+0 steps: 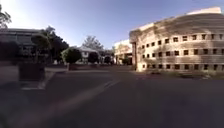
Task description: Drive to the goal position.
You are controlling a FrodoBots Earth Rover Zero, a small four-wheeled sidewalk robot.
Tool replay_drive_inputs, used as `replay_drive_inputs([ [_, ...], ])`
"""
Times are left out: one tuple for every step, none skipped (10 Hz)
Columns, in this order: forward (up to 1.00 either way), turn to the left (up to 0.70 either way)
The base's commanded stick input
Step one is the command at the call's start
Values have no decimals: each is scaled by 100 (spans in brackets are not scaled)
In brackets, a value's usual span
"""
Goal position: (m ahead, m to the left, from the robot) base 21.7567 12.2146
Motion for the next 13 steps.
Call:
replay_drive_inputs([
  [85, 34],
  [85, 34],
  [85, 34],
  [85, 34],
  [85, 34],
  [85, 34],
  [85, 34],
  [85, 0],
  [85, 0],
  [85, 0],
  [85, 0],
  [85, 0],
  [85, 0],
])
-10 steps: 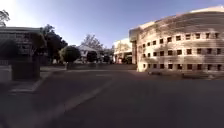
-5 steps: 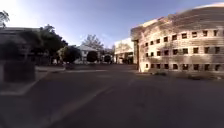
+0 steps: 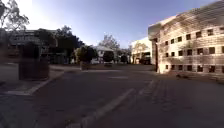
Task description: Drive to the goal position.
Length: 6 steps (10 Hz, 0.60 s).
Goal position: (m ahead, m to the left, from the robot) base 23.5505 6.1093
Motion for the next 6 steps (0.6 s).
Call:
replay_drive_inputs([
  [85, 0],
  [85, 0],
  [85, 0],
  [85, 0],
  [85, 0],
  [85, 0],
])
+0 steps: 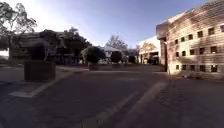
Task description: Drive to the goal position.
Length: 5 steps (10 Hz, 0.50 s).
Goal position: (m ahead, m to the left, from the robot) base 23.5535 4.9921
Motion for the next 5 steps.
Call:
replay_drive_inputs([
  [85, 0],
  [85, 0],
  [85, 0],
  [85, 0],
  [85, 0],
])
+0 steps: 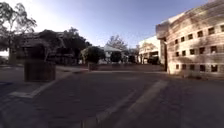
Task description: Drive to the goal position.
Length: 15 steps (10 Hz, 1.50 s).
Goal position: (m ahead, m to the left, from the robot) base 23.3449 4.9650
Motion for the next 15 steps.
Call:
replay_drive_inputs([
  [85, 0],
  [70, 0],
  [-61, 0],
  [-71, 0],
  [51, 0],
  [85, 0],
  [85, 0],
  [85, 0],
  [85, 0],
  [85, 0],
  [85, 0],
  [85, 0],
  [85, 0],
  [85, 0],
  [85, 0],
])
